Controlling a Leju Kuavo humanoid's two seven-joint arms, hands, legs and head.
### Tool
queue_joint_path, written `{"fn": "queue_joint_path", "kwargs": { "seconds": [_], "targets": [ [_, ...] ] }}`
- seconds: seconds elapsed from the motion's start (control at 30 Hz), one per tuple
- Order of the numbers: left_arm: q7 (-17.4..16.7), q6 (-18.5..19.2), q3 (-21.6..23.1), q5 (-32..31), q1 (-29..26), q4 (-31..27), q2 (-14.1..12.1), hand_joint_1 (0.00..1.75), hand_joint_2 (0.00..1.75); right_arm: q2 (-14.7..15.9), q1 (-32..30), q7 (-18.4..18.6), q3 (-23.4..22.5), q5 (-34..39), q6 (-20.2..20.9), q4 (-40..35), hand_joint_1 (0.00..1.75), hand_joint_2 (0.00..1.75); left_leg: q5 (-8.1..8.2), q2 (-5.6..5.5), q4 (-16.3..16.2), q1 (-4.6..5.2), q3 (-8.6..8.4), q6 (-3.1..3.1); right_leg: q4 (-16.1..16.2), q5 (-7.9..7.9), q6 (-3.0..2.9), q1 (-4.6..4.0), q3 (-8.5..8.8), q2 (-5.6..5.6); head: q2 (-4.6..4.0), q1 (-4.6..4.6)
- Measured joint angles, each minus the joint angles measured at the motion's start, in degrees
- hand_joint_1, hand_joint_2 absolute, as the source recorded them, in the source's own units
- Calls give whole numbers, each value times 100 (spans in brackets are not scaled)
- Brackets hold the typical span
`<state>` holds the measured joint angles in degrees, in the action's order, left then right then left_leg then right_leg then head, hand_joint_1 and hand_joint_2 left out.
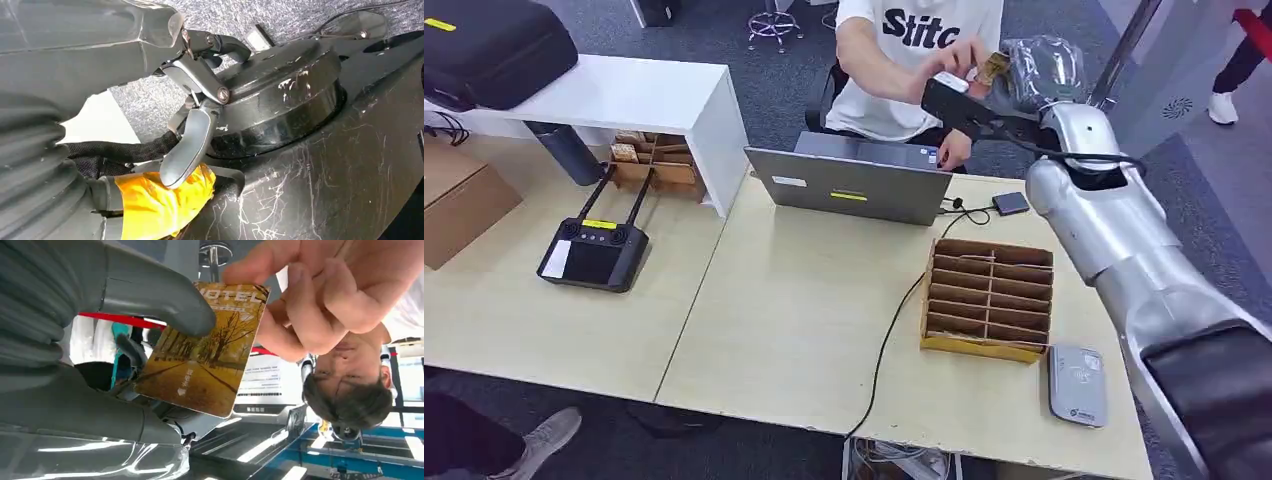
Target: Pass the card to the sensor for recognition and then transmit it.
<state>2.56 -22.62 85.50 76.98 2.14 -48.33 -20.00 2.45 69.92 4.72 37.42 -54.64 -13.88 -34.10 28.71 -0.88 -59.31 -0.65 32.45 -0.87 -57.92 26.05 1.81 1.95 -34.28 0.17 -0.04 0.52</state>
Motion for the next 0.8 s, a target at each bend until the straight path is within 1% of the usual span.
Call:
{"fn": "queue_joint_path", "kwargs": {
  "seconds": [0.67, 0.73, 0.8],
  "targets": [
    [-4, 0, 0, -2, 0, 0, 0, 0, 175, 7, -9, 0, -89, 13, 11, -2, 175, 175, 0, 3, 0, 0, 0, 0, 0, -1, -2, 0, 0, 2, 0, 0],
    [-4, 0, 0, -11, 0, 0, 0, 0, 175, 13, -15, -33, -116, 101, -13, -4, 175, 175, 0, 3, 0, 0, -1, 0, 0, -1, -2, 0, -1, 2, 0, 0],
    [-4, -20, 0, -35, -2, 0, 0, 0, 175, 37, -54, -169, -216, 339, -83, -74, 175, 175, 0, 3, 0, 0, 0, 0, 0, -1, -2, 0, 0, 2, 0, -2]
  ]
}}
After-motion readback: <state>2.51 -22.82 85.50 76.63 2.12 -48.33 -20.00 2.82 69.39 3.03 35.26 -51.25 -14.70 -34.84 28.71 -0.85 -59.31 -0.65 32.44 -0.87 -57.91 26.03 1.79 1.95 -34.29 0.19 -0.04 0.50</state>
